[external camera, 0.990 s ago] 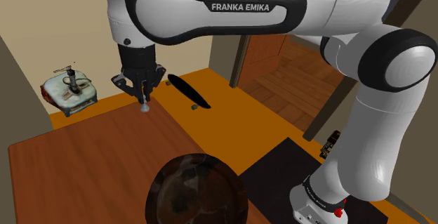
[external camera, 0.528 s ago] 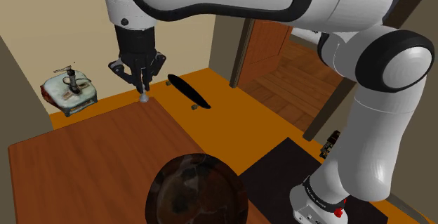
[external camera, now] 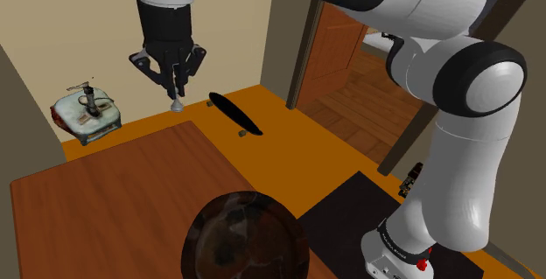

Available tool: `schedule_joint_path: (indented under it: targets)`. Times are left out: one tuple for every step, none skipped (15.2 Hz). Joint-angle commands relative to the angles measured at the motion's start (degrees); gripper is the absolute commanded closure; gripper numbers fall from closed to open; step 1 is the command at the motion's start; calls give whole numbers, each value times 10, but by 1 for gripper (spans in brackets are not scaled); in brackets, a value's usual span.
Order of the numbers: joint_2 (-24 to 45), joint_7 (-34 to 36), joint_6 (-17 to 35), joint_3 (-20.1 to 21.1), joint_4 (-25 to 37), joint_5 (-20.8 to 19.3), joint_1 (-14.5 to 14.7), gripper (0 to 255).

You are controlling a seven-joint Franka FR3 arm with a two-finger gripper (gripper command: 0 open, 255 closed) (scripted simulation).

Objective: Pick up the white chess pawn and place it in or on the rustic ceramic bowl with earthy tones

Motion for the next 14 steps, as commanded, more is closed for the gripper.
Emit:
schedule_joint_path:
  targets:
    - [11, 1, -24, 0, 34, -6, 9, 255]
    - [17, 1, -35, 0, 51, -9, 13, 255]
    - [24, 1, -47, -1, 70, -13, 19, 255]
    - [31, 1, -60, -1, 90, -16, 24, 255]
    - [39, 0, -74, -2, 111, -21, 30, 255]
    - [49, 0, -88, -3, 135, -26, 38, 255]
    - [51, -1, -91, -3, 140, -27, 39, 255]
    - [21, 8, -75, 2, 95, -14, 29, 255]
    - [-6, 15, -63, 7, 56, -2, 21, 255]
    - [-30, 22, -52, 12, 23, 9, 15, 255]
    - [-52, 29, -44, 16, -6, 19, 11, 255]
    - [-73, 35, -36, 20, -33, 30, 8, 255]
    - [-93, 41, -30, 23, -57, 40, 6, 255]
    - [-112, 47, -25, 26, -80, 49, 5, 255]
